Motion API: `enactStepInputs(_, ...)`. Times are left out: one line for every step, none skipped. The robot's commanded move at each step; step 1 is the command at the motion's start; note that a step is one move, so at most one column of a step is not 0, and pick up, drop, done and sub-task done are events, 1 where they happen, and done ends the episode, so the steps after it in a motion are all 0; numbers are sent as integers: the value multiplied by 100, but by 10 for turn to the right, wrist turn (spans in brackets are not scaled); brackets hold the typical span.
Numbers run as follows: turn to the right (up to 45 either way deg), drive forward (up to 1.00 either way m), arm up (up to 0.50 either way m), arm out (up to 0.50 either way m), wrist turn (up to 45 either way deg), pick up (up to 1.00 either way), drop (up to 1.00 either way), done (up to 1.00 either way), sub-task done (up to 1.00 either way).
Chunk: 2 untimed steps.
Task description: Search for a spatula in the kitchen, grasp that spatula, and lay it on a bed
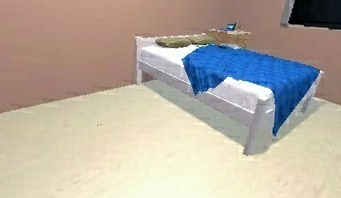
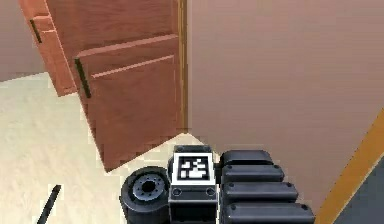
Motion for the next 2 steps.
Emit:
enactStepInputs(0,20,0,0,0,0,0,0,0)
enactStepInputs(-60,0,0,0,0,0,0,0,0)
